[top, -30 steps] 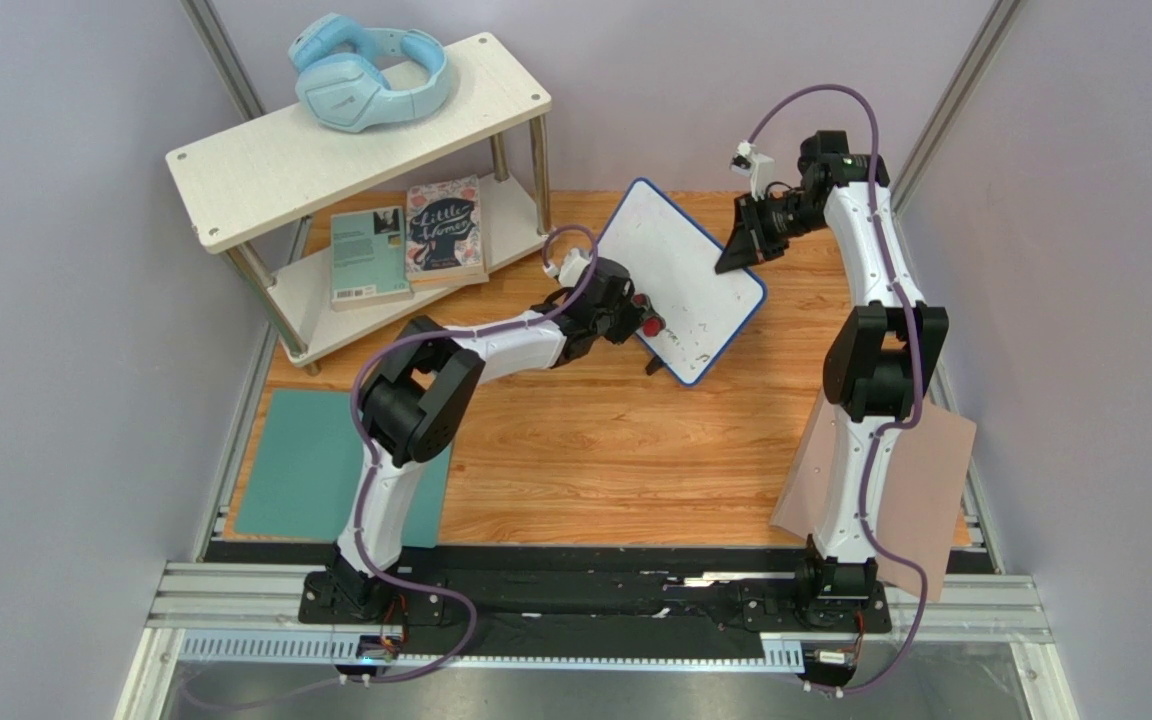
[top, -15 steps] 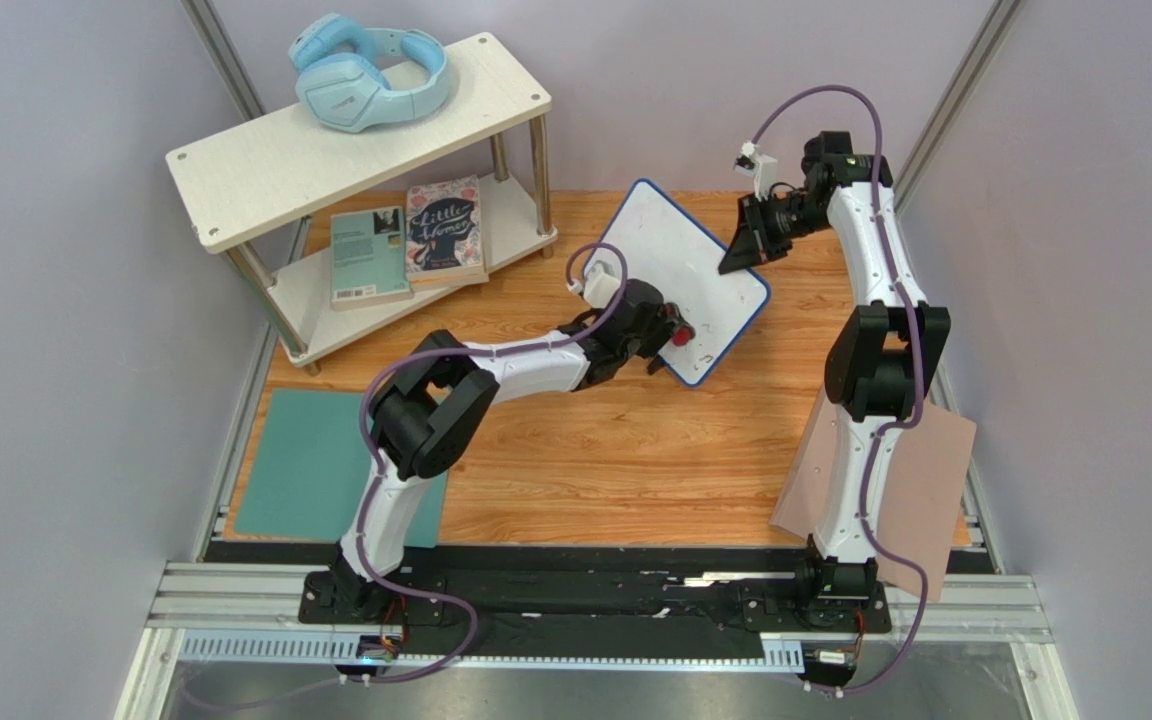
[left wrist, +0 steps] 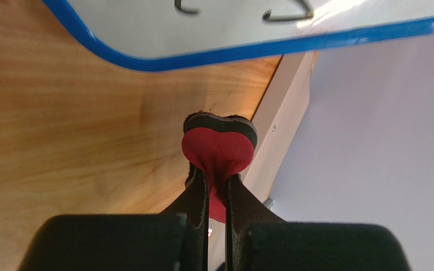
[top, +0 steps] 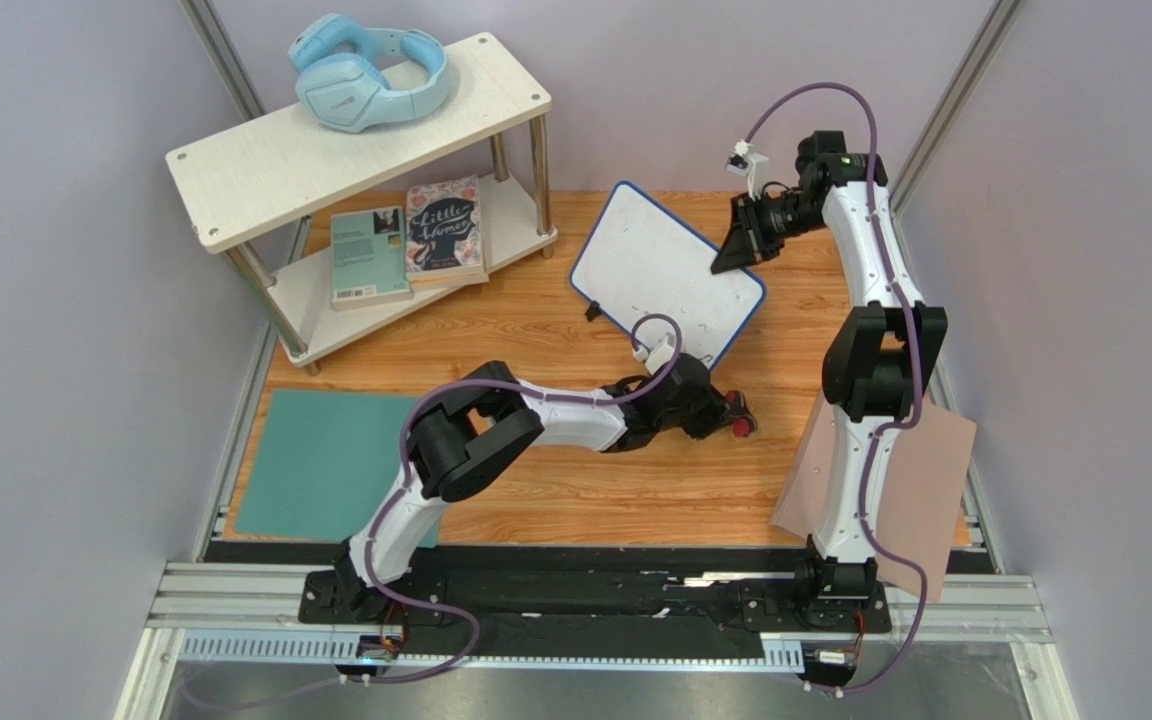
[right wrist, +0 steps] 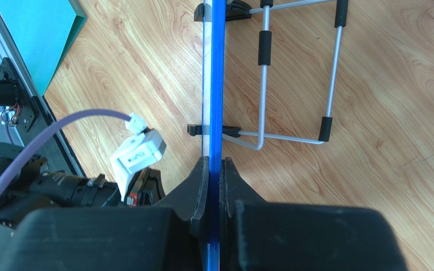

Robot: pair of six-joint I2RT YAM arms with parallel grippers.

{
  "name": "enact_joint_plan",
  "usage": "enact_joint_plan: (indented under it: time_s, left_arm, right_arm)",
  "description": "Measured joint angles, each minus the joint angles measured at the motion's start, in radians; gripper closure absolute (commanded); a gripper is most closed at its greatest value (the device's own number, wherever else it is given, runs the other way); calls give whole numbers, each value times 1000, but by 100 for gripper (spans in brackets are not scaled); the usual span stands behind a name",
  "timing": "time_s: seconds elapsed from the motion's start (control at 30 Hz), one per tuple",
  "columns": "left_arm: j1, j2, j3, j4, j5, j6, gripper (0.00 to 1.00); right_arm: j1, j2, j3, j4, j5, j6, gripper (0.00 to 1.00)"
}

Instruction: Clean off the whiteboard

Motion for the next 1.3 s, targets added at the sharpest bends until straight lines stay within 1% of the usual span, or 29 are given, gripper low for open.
enact_joint_plan:
  time_s: [0.13,0.2,0.33,0.53,0.63,0.67,0.77,0.87,0.97,1.1,1.23,1.3]
  left_arm:
    - [19,-7,0,-7,17,55,100]
    - [23,-16,3,-26,31,107,100]
    - [5,-52,3,-64,79,272,100]
    - [-13,-144,1,-103,189,539,100]
    - [-14,-200,2,-154,200,712,100]
    - [-14,-219,2,-177,190,793,100]
    - [-14,-260,5,-221,126,1020,100]
    - [-12,-277,8,-227,66,1271,100]
    - [-11,-279,-2,-203,25,1505,100]
    - [-3,-279,-48,-126,2,1802,100]
    - [17,-272,-62,-81,45,2059,100]
    - [34,-267,-61,-59,80,2156,100]
  right_arm:
    - [0,0,1,0,0,0,100]
    - [0,0,1,-1,0,0,100]
    - [0,0,1,-1,0,0,100]
    - [0,0,1,-1,-1,0,100]
    - [0,0,1,-1,-2,0,100]
    - [0,0,1,-1,-2,0,100]
    - [0,0,3,-2,-1,0,100]
    - [2,0,5,-3,0,0,100]
    - [3,0,6,-3,1,-1,100]
    - [3,0,6,-3,1,-2,100]
    - [3,1,6,-4,1,-3,100]
    - [3,2,8,-5,1,-3,100]
